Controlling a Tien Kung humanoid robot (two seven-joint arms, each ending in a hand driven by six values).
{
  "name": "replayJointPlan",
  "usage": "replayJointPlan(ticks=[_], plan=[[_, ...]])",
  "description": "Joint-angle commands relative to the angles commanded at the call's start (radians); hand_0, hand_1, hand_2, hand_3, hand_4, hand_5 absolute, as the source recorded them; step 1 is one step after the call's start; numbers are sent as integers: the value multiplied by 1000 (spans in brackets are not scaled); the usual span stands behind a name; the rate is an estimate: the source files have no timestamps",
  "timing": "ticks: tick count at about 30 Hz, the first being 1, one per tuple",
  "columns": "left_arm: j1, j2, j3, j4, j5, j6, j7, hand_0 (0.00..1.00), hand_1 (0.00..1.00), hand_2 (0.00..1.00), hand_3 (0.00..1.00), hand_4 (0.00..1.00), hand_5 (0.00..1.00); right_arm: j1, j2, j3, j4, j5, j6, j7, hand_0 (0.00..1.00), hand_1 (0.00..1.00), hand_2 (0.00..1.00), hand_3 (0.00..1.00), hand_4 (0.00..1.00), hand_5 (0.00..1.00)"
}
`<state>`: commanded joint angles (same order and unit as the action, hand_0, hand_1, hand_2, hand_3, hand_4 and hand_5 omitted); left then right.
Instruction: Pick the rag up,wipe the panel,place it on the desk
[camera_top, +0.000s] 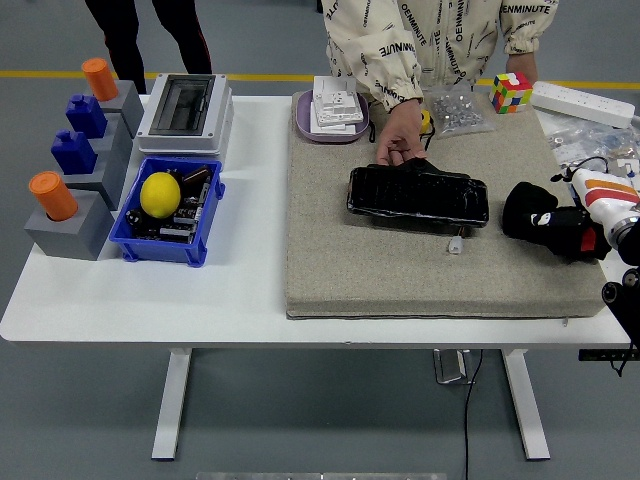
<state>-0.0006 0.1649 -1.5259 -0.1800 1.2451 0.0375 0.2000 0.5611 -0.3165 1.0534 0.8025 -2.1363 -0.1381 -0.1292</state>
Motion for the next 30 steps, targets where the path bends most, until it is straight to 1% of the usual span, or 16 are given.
replayJointPlan(ticks=[15,21,25,27,28,30], plan=[[0,-2,16,0,-8,-1,-1,647,694,739,562,596,473,-23,14,0,0,-5,-5,1,778,725,825,799,998,664],[-2,-3,26,0,-13,-1,-1,647,694,739,564,596,473,-36,20,13,3,-10,-17,3,779,723,824,798,998,673],[-2,-4,32,0,-16,0,0,650,694,739,565,596,473,-39,24,10,2,-4,-47,16,768,722,815,793,998,679],[-3,-4,35,0,-18,-1,0,650,694,739,565,596,473,-36,28,0,-6,2,-71,25,768,722,815,793,998,679],[-3,-4,36,0,-18,-1,0,650,694,739,565,596,473,-34,31,-3,-11,4,-80,29,733,686,770,764,998,660],[-4,-4,38,0,-19,-1,0,650,694,739,565,596,473,-30,40,-6,-25,7,-98,40,733,686,770,764,998,660]])
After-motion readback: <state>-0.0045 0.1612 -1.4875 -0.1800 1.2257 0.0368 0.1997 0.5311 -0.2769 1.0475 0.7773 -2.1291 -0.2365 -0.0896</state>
